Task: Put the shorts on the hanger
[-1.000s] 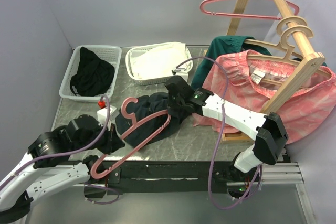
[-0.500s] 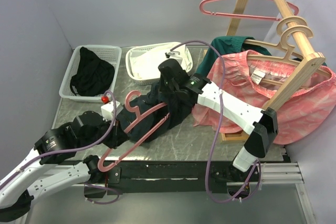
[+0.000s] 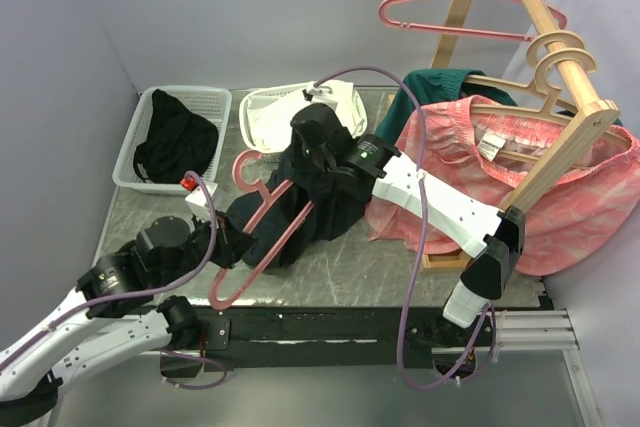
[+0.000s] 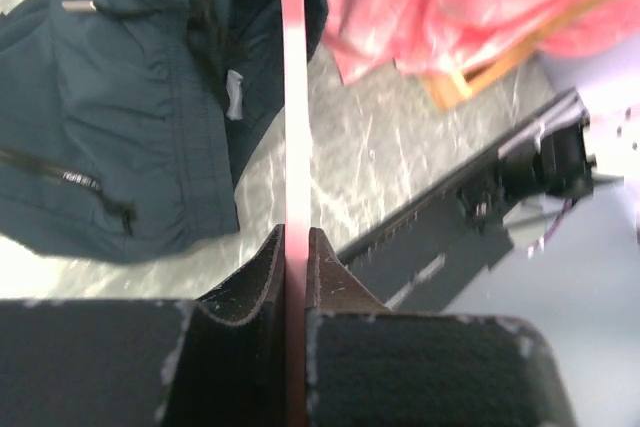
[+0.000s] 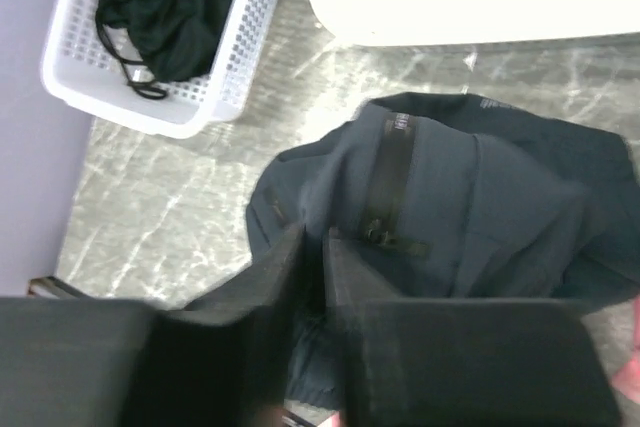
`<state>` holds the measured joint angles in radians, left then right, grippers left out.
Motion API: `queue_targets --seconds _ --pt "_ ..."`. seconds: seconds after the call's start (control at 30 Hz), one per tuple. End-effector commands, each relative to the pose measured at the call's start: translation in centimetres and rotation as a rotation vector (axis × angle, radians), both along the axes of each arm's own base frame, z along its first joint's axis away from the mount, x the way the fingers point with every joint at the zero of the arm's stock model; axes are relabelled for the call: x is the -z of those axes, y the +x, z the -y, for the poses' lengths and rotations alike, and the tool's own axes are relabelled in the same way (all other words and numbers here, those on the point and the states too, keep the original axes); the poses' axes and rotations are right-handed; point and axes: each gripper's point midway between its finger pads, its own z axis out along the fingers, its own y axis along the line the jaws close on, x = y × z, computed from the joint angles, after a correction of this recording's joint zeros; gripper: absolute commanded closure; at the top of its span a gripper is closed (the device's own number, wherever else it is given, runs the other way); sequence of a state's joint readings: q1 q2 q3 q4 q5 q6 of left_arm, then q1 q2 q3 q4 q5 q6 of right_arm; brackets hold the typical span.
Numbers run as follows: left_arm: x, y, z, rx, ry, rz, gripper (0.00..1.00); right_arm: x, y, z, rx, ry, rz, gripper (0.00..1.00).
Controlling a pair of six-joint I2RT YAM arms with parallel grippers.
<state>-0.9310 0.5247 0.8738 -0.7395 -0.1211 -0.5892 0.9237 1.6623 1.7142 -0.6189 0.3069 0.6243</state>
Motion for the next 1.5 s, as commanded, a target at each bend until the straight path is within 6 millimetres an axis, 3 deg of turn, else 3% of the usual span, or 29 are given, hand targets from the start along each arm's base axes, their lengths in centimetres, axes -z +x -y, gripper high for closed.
queue_targets --seconds 0.0,0.17,0.23,0.27,0.33,0.37,0.43,0.53,0.57,0.63,0.67,0.73,0.77,0.93,1.03,1.07,1.13,1.17,1.3,1.47 --pt "-5.3 2.5 0.7 -0.134 -0.321 0.146 0.99 -2.3 -1.0 -1.5 -0.062 0.039 0.058 0.68" --pt "-6.8 3.4 0.0 -0.201 -0.522 0.237 0.99 -3.1 -3.0 -1.2 -0.101 0.056 0.118 0.43" --pt "-6.4 4.0 -0.4 -0.243 -0.528 0.242 0.99 -3.7 -3.2 -0.3 -0.078 0.059 0.150 0.39" --pt "-6.3 4.1 -0.6 -0.254 -0.528 0.242 0.99 -5.2 -3.7 0.8 -0.054 0.082 0.181 0.37" --pt "-5.6 4.6 -1.1 -0.298 -0.516 0.239 0.99 -4.7 -4.5 2.0 -0.035 0.096 0.194 0.32" --pt "-5.6 4.6 -1.6 -0.315 -0.523 0.246 0.99 -4.5 -5.2 3.5 -0.018 0.105 0.203 0.31" --pt "-5.5 4.8 -2.0 -0.339 -0.531 0.251 0.99 -4.8 -5.8 4.1 -0.011 0.156 0.217 0.30" --pt "-6.1 4.8 -2.3 -0.343 -0.542 0.270 0.99 -2.6 -7.4 4.3 -0.023 0.186 0.190 0.33" --pt "-6.1 4.8 -2.2 -0.338 -0.537 0.272 0.99 -0.2 -7.9 4.0 -0.035 0.155 0.165 0.34" --pt "-6.3 4.8 -2.2 -0.337 -0.535 0.277 0.99 1.6 -8.4 3.0 -0.036 0.161 0.147 0.39" --pt "-6.4 4.7 -2.0 -0.326 -0.536 0.279 0.99 3.9 -8.4 2.7 -0.036 0.127 0.118 0.42" --pt "-6.6 4.6 -2.1 -0.323 -0.536 0.282 0.99 5.0 -8.1 1.9 -0.028 0.149 0.121 0.50" --pt "-6.6 4.6 -2.1 -0.324 -0.538 0.283 0.99 6.7 -7.9 1.8 -0.027 0.128 0.110 0.50" --pt "-7.2 4.5 -2.6 -0.333 -0.542 0.291 0.99 9.2 -6.7 -0.1 -0.016 0.111 0.104 0.50" --pt "-7.4 4.5 -2.8 -0.340 -0.541 0.292 0.99 11.2 -5.9 0.0 0.027 0.095 0.076 0.48" --pt "-7.5 4.4 -3.0 -0.342 -0.545 0.294 0.99 12.7 -6.0 0.4 0.026 0.073 0.052 0.47" --pt "-7.8 4.3 -3.1 -0.342 -0.552 0.297 0.99 12.7 -5.3 0.0 0.037 0.133 0.053 0.47" --pt "-7.8 4.3 -3.2 -0.345 -0.554 0.300 0.99 13.9 -5.3 0.0 0.038 0.125 0.035 0.47" --pt "-8.2 4.3 -3.5 -0.352 -0.553 0.306 0.99 15.5 -4.9 0.0 0.071 0.111 -0.005 0.47" --pt "-8.8 4.2 -3.4 -0.345 -0.556 0.312 0.99 16.0 -5.0 -0.2 0.072 0.135 -0.012 0.43"
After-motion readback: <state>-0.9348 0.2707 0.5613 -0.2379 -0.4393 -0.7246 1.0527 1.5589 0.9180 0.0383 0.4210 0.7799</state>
